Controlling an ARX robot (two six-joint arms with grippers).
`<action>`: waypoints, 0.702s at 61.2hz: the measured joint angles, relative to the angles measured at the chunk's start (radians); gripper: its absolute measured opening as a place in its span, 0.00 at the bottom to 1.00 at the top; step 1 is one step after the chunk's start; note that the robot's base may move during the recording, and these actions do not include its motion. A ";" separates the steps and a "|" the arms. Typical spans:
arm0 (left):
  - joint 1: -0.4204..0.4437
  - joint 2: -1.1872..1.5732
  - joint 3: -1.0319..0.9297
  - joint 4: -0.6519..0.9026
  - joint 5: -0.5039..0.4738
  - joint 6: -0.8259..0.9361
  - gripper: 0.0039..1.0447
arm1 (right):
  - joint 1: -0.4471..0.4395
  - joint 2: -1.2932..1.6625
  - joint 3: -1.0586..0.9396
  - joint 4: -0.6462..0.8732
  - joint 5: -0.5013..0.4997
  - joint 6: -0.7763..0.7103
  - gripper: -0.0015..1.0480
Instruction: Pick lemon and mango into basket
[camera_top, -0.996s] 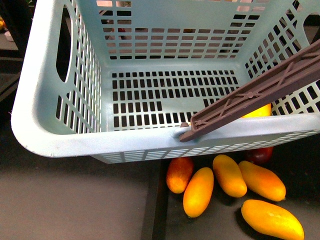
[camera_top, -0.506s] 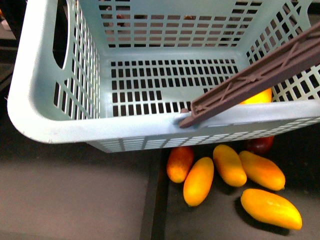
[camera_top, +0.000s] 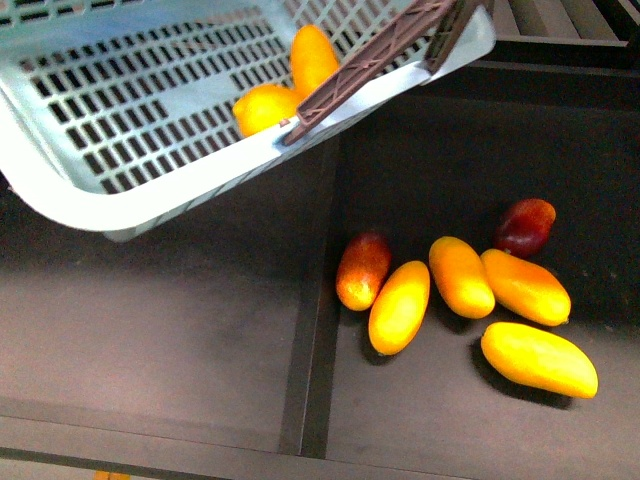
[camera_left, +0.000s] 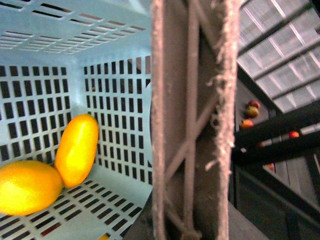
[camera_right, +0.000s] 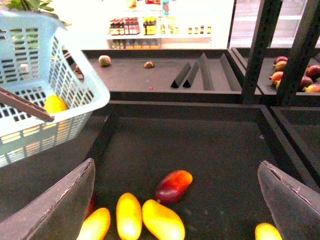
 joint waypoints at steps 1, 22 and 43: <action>0.016 0.009 -0.001 0.007 0.000 -0.022 0.04 | 0.000 0.000 0.000 0.000 0.000 0.000 0.92; 0.264 0.417 0.401 -0.150 -0.024 -0.396 0.04 | 0.000 0.000 0.000 0.000 0.000 0.000 0.92; 0.337 0.583 0.525 -0.206 0.107 -0.493 0.04 | 0.000 0.000 0.000 0.000 0.000 0.000 0.92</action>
